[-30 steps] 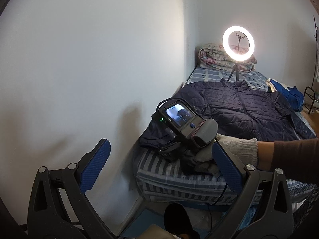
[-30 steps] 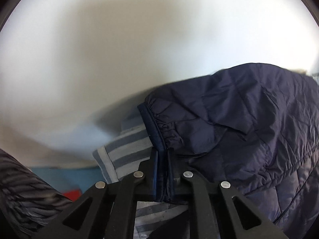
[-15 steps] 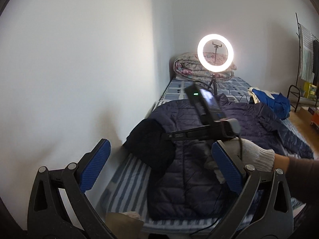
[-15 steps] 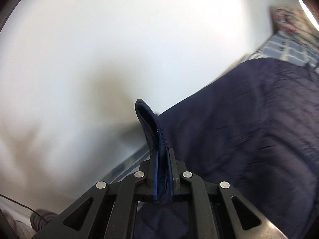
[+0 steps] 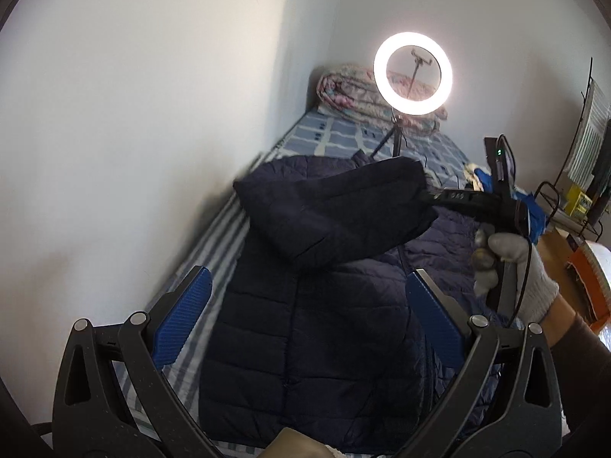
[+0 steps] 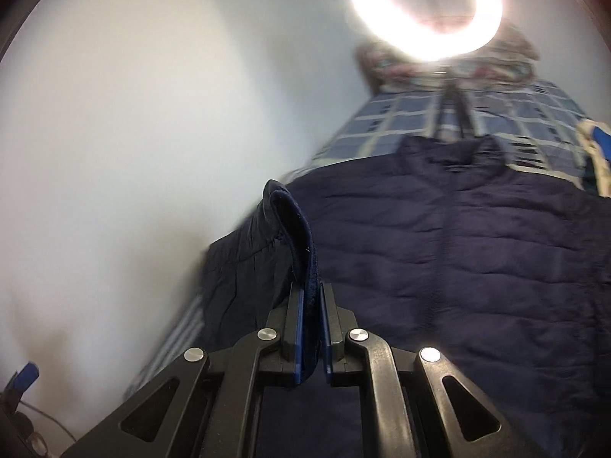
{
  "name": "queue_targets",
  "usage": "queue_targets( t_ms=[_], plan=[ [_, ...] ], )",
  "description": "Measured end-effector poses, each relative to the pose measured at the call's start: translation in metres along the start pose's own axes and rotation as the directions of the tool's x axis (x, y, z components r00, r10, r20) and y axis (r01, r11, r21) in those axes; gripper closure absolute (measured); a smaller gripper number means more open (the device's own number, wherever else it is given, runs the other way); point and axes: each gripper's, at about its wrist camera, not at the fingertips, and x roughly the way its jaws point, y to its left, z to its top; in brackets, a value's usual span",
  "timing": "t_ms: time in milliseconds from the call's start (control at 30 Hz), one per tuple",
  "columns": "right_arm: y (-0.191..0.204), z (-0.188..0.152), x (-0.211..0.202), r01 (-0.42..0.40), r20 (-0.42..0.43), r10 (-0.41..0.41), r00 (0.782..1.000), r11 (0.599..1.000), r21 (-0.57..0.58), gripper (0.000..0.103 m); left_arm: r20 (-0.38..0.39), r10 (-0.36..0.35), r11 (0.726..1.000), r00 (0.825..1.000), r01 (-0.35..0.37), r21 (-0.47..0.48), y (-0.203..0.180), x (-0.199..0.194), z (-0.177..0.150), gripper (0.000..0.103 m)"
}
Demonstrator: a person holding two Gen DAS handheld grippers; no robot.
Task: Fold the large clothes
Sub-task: 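Lift the cuff with the right gripper, lay it across the jacket body, open, then move the left gripper to the cuff of the other sleeve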
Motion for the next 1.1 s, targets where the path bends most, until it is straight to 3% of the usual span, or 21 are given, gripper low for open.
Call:
queue_targets(
  t_ms=[267, 433, 600, 700, 767, 833, 900, 1000, 1100],
  plan=[
    [-0.098, 0.008, 0.016, 0.155, -0.011, -0.154, 0.988, 0.985, 0.072, 0.098, -0.010, 0.017, 0.998, 1.000, -0.016, 0.056, -0.026, 0.015, 0.005, 0.000],
    [-0.121, 0.004, 0.005, 0.230, -0.004, -0.231, 0.973, 0.965, 0.126, 0.098, 0.015, 0.038, 0.993, 0.999, -0.040, 0.115, -0.040, 0.017, 0.005, 0.000],
    [-0.142, 0.011, -0.004, 0.327, 0.048, -0.341, 0.939, 0.927, 0.184, 0.098, 0.015, 0.049, 0.991, 0.999, -0.050, 0.120, -0.044, 0.022, 0.007, 0.000],
    [-0.157, 0.008, -0.002, 0.346, 0.022, -0.360, 0.932, 0.909, 0.232, 0.098, 0.018, 0.054, 0.992, 0.998, -0.056, 0.113, -0.043, 0.022, 0.007, 0.000],
    [-0.163, 0.005, 0.002, 0.404, 0.001, -0.416, 0.909, 0.885, 0.233, 0.098, 0.018, 0.053, 0.993, 0.998, -0.054, 0.106, -0.041, 0.023, 0.007, 0.000],
    [-0.168, 0.003, 0.005, 0.420, -0.020, -0.428, 0.904, 0.876, 0.238, 0.097, 0.022, 0.050, 0.993, 0.999, -0.052, 0.105, -0.042, 0.022, 0.008, 0.000],
    [-0.173, 0.003, 0.005, 0.399, -0.034, -0.404, 0.914, 0.883, 0.247, 0.088, 0.029, 0.051, 0.992, 0.998, -0.054, 0.110, -0.043, 0.020, 0.008, 0.000],
    [-0.168, 0.005, -0.005, 0.402, -0.017, -0.409, 0.913, 0.888, 0.222, 0.065, 0.053, 0.049, 0.990, 0.997, -0.056, 0.126, -0.048, 0.014, 0.008, 0.000],
    [-0.155, 0.007, -0.021, 0.413, 0.015, -0.421, 0.907, 0.896, 0.164, 0.055, 0.075, 0.044, 0.988, 0.996, -0.054, 0.144, -0.053, 0.010, 0.009, 0.000]
  ],
)
